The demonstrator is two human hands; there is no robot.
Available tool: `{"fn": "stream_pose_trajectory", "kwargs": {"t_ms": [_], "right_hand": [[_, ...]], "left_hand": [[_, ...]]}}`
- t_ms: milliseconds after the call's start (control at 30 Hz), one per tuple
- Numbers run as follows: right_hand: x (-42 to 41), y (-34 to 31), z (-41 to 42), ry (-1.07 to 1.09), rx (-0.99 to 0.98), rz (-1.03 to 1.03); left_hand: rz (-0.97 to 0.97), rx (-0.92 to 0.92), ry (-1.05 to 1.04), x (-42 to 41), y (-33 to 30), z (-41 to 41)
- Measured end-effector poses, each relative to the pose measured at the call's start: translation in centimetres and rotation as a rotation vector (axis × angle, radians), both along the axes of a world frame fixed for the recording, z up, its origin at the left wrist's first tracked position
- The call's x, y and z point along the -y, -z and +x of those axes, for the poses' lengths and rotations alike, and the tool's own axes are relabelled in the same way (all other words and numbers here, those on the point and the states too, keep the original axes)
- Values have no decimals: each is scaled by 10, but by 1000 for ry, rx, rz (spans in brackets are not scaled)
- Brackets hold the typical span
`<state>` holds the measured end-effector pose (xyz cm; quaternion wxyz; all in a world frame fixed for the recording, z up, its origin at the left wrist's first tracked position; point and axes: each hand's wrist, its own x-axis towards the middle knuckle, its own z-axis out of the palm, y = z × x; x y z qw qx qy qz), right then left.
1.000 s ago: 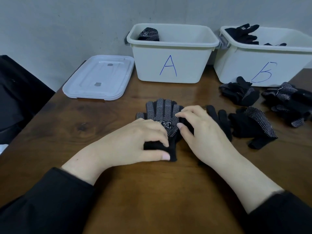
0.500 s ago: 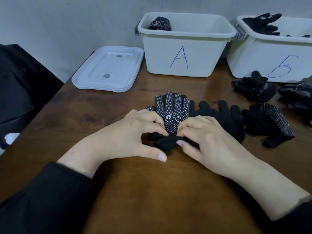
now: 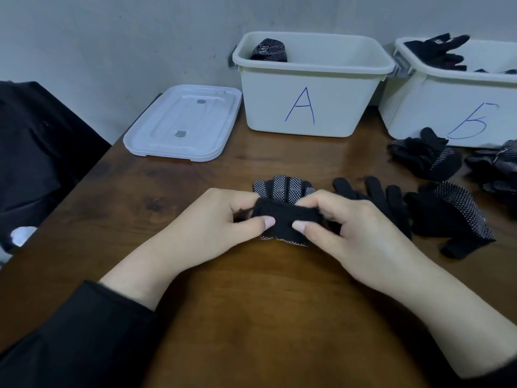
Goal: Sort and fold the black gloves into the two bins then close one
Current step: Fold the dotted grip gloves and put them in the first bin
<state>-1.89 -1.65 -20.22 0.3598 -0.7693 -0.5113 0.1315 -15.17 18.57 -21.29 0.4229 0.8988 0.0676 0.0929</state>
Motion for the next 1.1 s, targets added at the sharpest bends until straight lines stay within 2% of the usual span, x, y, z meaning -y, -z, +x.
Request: {"fn": "stream_pose_trajectory", "kwargs": {"t_ms": [100, 267, 400, 467, 533, 600, 667, 767, 867, 967, 1100], "right_hand": [[-12, 0, 12, 72, -119, 46], [-36, -4, 35, 226, -142, 37], [-58, 5, 55, 338, 24, -160], [-62, 16, 57, 385, 167, -225], [-61, 22, 55, 395, 300, -117], [-56, 17, 54, 275, 386, 48], [-46, 11, 55, 72, 409, 63], [-32, 14, 51, -147, 367, -208], [-22, 18, 53, -207, 323, -397], [-22, 18, 57, -167, 273, -304], [-23, 22, 55, -90, 319, -140]], "left_hand": [[-86, 57, -155, 0, -1, 5], [-45, 50, -362, -6, 1, 35], [87, 6, -466, -16, 9, 55], [197, 53, -426, -19, 11, 53], [271, 162, -255, -24, 11, 47], [402, 158, -50, -25, 13, 43], [491, 68, 58, -24, 18, 43], [500, -63, 78, -23, 15, 42], [501, -184, 89, -28, 11, 39], [469, -247, 119, -32, 9, 37], [477, -199, 111, -31, 10, 36]]}}
